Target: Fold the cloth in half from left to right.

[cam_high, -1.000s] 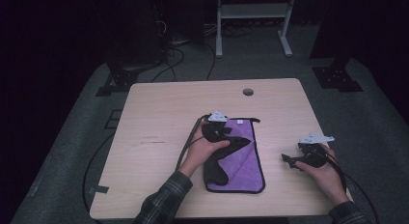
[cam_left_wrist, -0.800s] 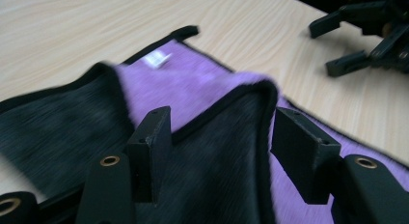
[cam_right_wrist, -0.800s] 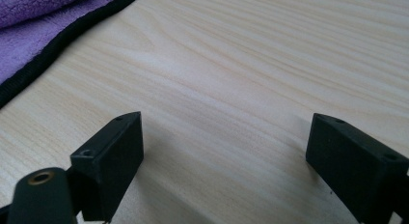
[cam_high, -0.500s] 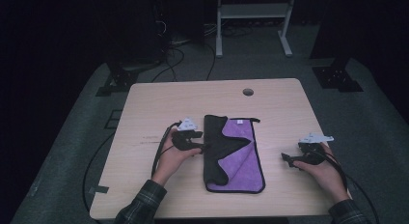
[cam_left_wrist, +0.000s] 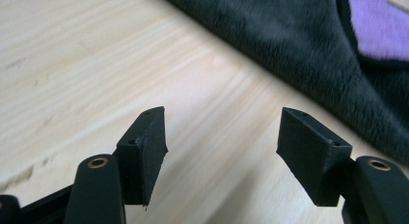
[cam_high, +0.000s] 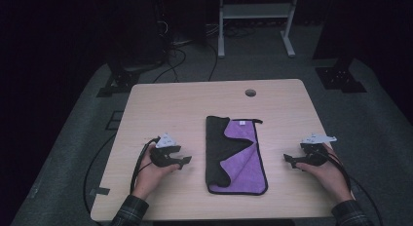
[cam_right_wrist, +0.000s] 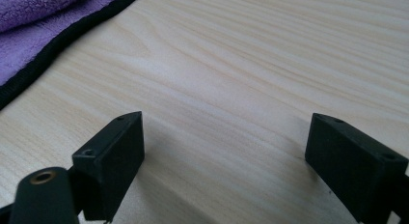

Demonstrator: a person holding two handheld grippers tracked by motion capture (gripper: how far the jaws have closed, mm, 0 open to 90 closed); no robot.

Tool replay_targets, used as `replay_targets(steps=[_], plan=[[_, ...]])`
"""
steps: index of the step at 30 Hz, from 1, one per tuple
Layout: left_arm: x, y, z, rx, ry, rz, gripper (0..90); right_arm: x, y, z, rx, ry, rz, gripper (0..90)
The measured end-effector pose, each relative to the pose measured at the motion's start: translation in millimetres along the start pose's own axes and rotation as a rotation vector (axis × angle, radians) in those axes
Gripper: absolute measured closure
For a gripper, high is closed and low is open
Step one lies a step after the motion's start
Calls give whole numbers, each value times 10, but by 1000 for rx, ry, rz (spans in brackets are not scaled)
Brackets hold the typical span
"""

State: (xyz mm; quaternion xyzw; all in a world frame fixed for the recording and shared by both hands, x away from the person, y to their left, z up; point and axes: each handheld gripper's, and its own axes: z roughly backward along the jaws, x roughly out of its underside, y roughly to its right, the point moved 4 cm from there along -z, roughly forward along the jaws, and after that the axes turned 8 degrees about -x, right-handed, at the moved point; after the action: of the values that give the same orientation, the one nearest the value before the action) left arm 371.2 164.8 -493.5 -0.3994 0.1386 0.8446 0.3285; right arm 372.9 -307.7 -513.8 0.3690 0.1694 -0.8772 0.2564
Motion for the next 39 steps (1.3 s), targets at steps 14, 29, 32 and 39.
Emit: replay_targets(steps=[14,29,32,39], plan=[[188,-116,5,-31,-11,-11,225,4,59,66,-17,47,-1,556],[194,-112,-58,-90,-71,-32,0,-263,-37,115,-87,90,31,606],[194,-113,-57,-91,-73,-32,0,-360,-86,103,-101,95,55,604],[195,-114,-56,-89,-75,-32,0,-531,-134,90,-112,116,69,591]])
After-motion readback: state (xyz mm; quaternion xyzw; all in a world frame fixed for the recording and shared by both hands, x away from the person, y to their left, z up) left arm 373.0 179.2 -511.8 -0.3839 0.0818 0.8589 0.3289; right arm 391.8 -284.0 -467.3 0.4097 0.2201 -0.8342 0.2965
